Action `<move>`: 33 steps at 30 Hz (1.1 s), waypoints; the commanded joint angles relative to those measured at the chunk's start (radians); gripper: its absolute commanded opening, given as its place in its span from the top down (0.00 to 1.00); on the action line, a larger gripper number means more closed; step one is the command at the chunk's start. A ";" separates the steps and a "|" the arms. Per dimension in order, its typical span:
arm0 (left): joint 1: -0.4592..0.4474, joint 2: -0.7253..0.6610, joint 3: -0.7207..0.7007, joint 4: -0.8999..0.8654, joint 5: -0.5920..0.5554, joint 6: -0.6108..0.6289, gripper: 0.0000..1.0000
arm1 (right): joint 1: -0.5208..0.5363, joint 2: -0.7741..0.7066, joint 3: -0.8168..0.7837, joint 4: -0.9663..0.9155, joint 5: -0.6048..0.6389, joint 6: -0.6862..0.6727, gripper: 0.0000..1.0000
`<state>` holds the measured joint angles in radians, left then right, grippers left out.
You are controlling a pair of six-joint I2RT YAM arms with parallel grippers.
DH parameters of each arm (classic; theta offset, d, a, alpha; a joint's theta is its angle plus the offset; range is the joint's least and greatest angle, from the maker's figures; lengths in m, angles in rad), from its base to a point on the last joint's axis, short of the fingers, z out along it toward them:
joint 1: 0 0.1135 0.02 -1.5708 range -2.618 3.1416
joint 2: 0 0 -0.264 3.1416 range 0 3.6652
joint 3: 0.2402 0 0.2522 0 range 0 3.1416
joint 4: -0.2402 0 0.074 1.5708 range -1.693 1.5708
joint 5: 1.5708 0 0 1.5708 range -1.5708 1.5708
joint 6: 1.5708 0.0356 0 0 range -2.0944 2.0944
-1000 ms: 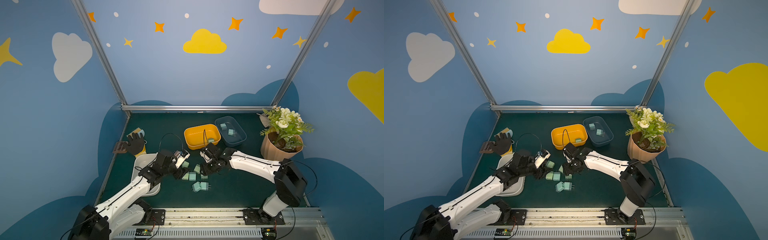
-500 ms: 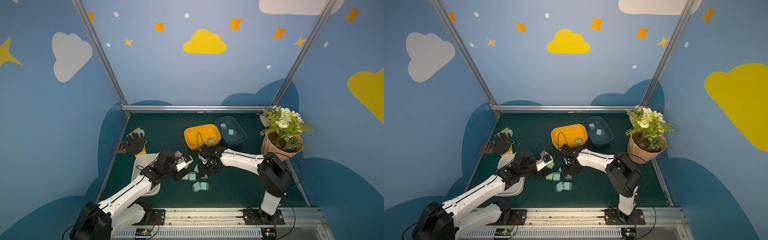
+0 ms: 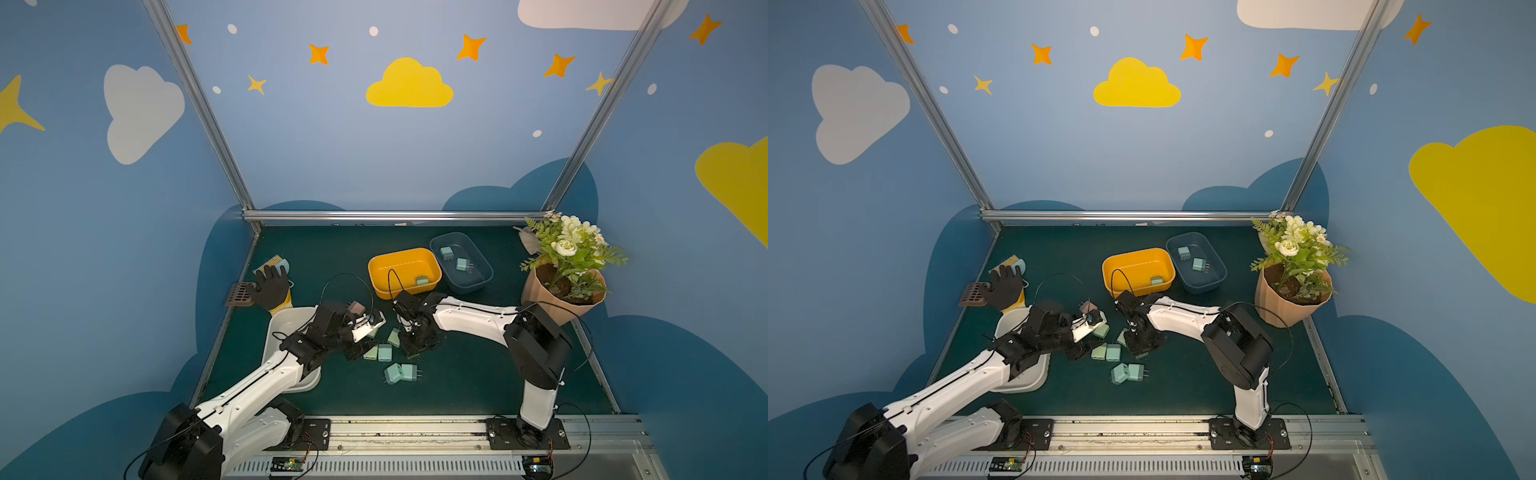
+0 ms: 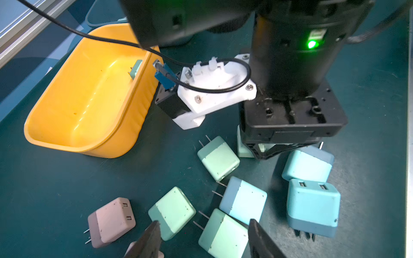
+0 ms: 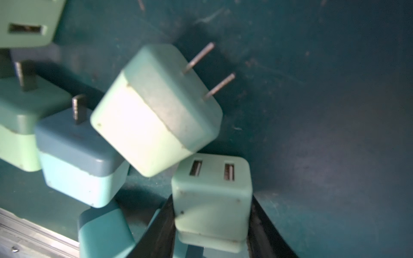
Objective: Place the plugs by color into the storage box
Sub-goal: Pick up the plug from the center of the board.
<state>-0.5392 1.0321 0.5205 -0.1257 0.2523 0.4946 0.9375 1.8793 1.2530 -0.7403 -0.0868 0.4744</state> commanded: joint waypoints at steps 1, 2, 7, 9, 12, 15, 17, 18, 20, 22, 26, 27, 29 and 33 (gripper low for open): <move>-0.002 -0.016 -0.012 0.000 -0.012 0.019 0.38 | -0.003 -0.017 0.011 -0.027 0.021 -0.016 0.62; -0.002 -0.015 -0.014 0.002 -0.011 0.022 0.38 | -0.005 -0.025 0.008 -0.024 0.020 -0.019 0.63; -0.002 0.012 -0.013 0.029 -0.009 0.003 0.38 | -0.018 -0.007 -0.002 -0.024 0.001 -0.040 0.64; -0.002 0.027 -0.007 0.042 -0.001 -0.009 0.38 | -0.023 -0.002 -0.004 -0.024 -0.015 -0.048 0.65; -0.002 0.046 -0.007 0.065 0.000 -0.024 0.38 | -0.029 -0.023 -0.007 -0.025 -0.020 -0.055 0.67; -0.002 0.052 -0.007 0.108 -0.012 -0.055 0.38 | -0.046 -0.072 -0.006 -0.028 -0.021 -0.057 0.69; 0.000 0.058 -0.005 0.150 -0.010 -0.068 0.37 | -0.069 -0.116 -0.002 -0.030 -0.019 -0.068 0.69; 0.001 0.066 0.000 0.175 -0.011 -0.074 0.37 | -0.084 -0.137 0.004 -0.032 -0.008 -0.077 0.70; 0.003 0.103 0.024 0.215 -0.012 -0.095 0.37 | -0.116 -0.163 0.025 -0.047 0.022 -0.090 0.71; 0.013 0.153 0.062 0.243 -0.011 -0.110 0.37 | -0.158 -0.167 0.065 -0.066 0.030 -0.109 0.71; 0.041 0.278 0.133 0.315 -0.007 -0.113 0.37 | -0.249 -0.124 0.196 -0.099 0.000 -0.136 0.71; 0.054 0.312 0.160 0.332 -0.002 -0.115 0.37 | -0.270 -0.100 0.240 -0.106 -0.011 -0.143 0.71; 0.077 0.376 0.208 0.352 0.007 -0.117 0.37 | -0.306 -0.047 0.333 -0.121 -0.031 -0.160 0.71; 0.114 0.500 0.308 0.383 0.049 -0.088 0.37 | -0.360 0.095 0.522 -0.141 -0.037 -0.206 0.72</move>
<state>-0.4442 1.4780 0.7742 0.1986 0.2558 0.3943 0.6018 1.8866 1.6886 -0.8364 -0.1123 0.3195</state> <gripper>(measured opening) 0.630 0.417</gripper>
